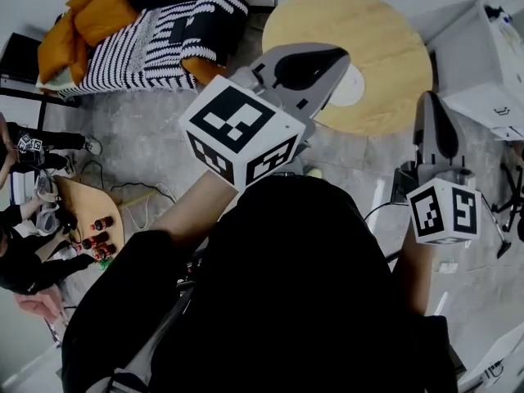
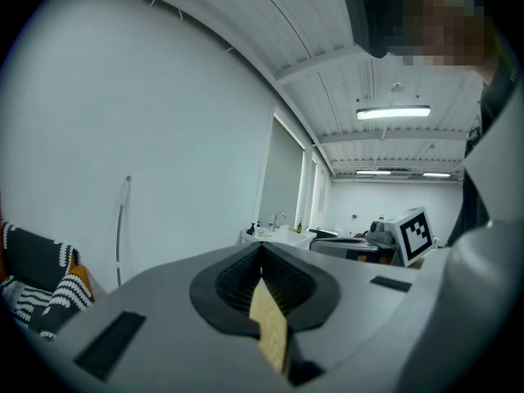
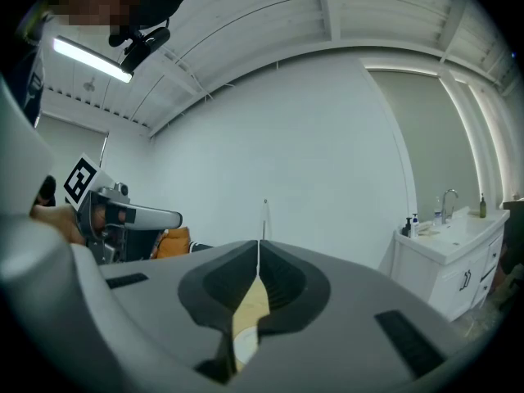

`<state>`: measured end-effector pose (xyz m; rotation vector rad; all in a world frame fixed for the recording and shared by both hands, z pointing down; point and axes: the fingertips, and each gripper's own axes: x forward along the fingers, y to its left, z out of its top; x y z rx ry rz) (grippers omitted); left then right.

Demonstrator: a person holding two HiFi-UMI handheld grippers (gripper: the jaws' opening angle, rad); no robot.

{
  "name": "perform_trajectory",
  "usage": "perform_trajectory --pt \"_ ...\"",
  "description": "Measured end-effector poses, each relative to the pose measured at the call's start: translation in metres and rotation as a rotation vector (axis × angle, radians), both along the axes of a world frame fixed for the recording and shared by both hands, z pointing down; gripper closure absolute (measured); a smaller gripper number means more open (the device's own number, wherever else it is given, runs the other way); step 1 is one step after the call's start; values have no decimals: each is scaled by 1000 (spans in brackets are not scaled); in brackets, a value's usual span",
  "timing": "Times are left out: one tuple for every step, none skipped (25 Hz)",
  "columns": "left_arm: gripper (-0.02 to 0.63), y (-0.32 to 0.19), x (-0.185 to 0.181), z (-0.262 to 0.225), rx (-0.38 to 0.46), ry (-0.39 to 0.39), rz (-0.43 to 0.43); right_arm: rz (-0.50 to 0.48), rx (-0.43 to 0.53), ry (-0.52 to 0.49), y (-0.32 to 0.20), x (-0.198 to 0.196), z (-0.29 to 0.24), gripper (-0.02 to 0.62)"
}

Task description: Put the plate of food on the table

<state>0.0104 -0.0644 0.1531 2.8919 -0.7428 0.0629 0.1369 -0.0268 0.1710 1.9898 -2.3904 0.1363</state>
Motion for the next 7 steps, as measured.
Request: perform_trajectory --pt "598 0 0 -1 1 3 -1 -1 1 -1 0 0 0 586" --pt "598 0 -1 -2 2 5 -1 -1 3 -1 0 0 0 586" --pt "598 1 -2 -3 1 7 -1 -2 7 0 1 -1 0 586" --pt "598 2 -3 -4 1 10 -1 -2 11 1 1 -1 -1 586" --pt "598 3 -4 -6 0 12 -1 -1 12 1 2 -2 -2 586" --pt "598 3 -5 -7 -2 15 0 1 12 1 3 -3 -3 586" --pt "598 4 -6 -8 -3 17 1 3 12 0 4 -4 -4 586"
